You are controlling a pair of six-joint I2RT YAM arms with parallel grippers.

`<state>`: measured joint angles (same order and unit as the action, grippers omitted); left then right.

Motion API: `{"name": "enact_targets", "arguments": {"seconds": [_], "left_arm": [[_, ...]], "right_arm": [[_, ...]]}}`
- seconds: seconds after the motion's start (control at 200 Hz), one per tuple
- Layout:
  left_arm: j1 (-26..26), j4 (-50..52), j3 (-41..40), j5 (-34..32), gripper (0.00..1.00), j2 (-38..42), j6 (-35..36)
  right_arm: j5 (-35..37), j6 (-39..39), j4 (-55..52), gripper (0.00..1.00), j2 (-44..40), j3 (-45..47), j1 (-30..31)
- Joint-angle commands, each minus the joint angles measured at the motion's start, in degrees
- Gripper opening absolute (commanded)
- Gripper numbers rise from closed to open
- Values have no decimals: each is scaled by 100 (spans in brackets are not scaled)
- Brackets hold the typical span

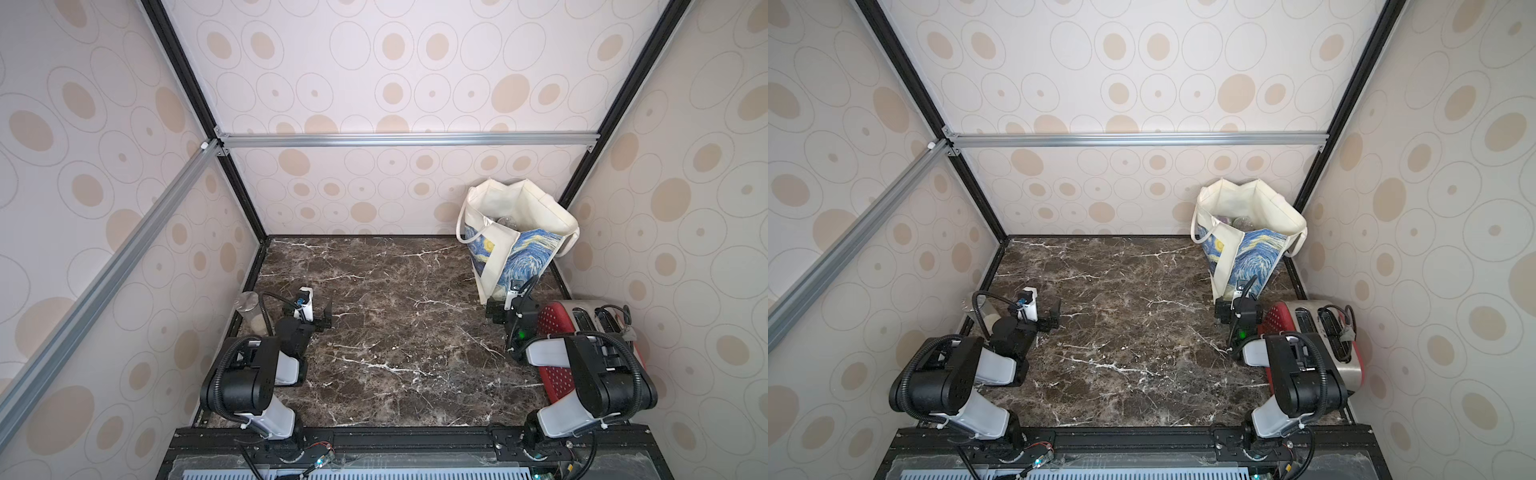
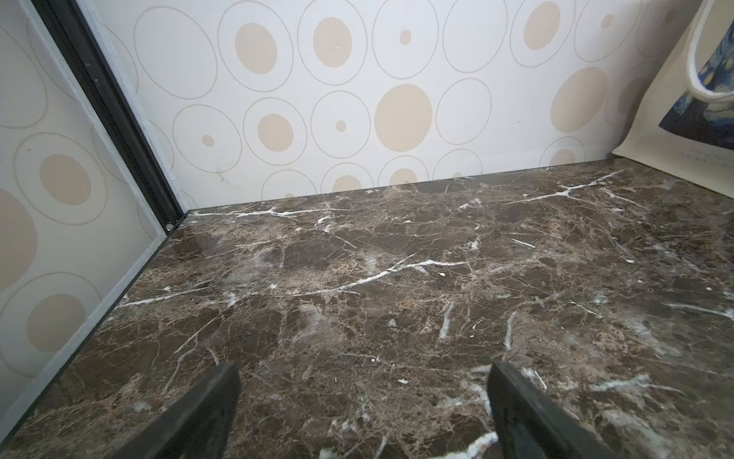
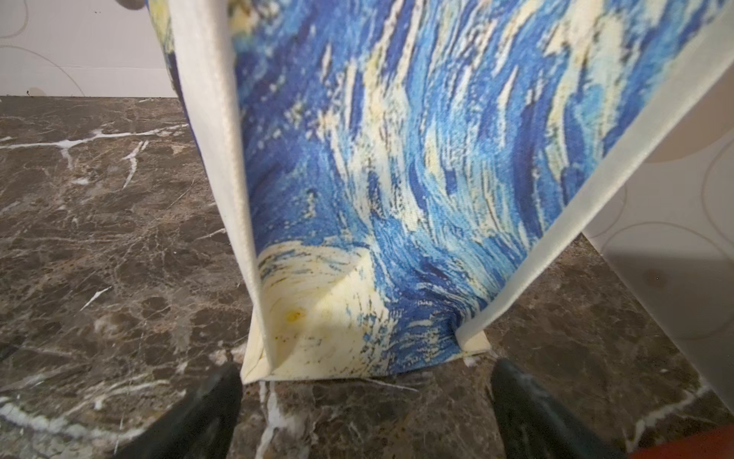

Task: Take out the seed jars from the canvas bag
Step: Move the canvas bag to the center of the board.

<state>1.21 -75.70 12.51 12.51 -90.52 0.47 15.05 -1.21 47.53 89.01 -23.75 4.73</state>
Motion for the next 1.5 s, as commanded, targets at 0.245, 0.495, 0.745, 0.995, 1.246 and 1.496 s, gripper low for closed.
{"name": "enact_targets", "arguments": {"seconds": [0.245,0.495,0.745,0.995,1.246,1.496], "left_arm": [[19,-77,-3,49,98,106,147],[19,-76,-12,46,98,114,146],[19,-81,-12,45,98,114,147],[19,-76,-11,49,98,114,146],[-9,-205,-83,-4,98,146,172],[-391,2004,387,-886,98,1672,26]], "right_arm": [[24,-24,-22,100,-95,46,-51],[27,-12,-15,100,-103,54,-51],[42,-33,-4,100,-90,54,-51],[44,-31,-4,100,-95,54,-51],[-83,66,164,100,-214,102,-40],[73,-16,-1647,100,-1874,-103,229]]}}
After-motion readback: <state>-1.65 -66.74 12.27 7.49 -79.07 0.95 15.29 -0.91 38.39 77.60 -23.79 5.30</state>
